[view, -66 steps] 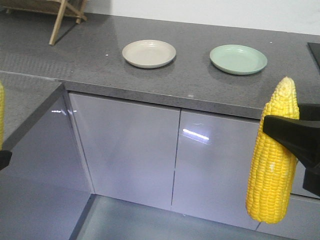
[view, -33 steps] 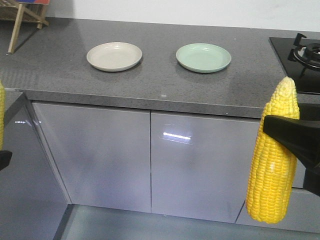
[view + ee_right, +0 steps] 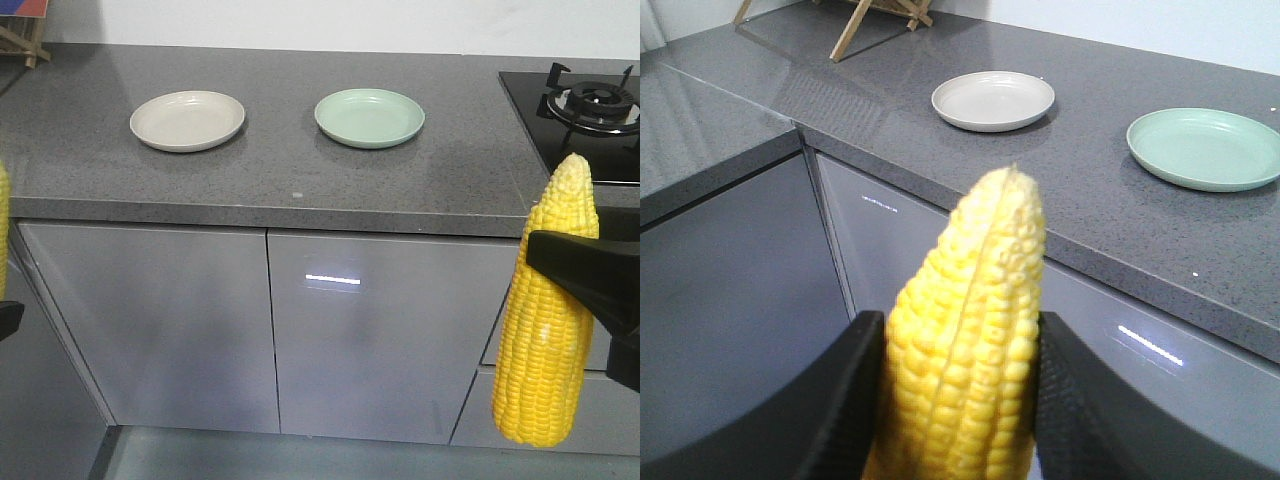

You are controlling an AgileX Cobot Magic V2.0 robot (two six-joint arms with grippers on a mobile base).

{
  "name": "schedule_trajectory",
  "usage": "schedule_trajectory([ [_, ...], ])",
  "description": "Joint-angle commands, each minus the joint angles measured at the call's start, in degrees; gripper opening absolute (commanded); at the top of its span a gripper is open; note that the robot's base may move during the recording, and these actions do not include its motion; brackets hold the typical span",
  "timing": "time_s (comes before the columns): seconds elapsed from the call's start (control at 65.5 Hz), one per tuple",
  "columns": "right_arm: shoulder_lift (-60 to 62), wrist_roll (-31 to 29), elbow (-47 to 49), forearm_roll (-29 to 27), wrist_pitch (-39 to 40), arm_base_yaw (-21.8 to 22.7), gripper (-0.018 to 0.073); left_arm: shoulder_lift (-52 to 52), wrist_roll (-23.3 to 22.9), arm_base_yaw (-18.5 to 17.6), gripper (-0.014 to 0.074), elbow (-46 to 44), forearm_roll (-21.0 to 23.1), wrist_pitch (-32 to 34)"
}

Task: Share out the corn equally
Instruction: 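Drive the base up to the counter with the two empty plates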

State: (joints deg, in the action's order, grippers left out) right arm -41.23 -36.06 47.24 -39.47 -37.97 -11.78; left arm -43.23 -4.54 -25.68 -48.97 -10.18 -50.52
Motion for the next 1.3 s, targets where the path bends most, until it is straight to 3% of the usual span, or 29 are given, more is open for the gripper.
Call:
schedule_trajectory([
  [0.0, 0.0, -0.4, 1.6, -1.8, 3.3, 0.2, 0.0194, 0.2, 0.0, 0.0, 0.0303, -1.3, -0.2, 3.7],
  [1.282, 0.0, -0.4, 1.6, -1.8, 3.3, 0.2, 0.0194, 0.2, 0.0, 0.0, 0.0303, -1.3, -0.2, 3.7],
])
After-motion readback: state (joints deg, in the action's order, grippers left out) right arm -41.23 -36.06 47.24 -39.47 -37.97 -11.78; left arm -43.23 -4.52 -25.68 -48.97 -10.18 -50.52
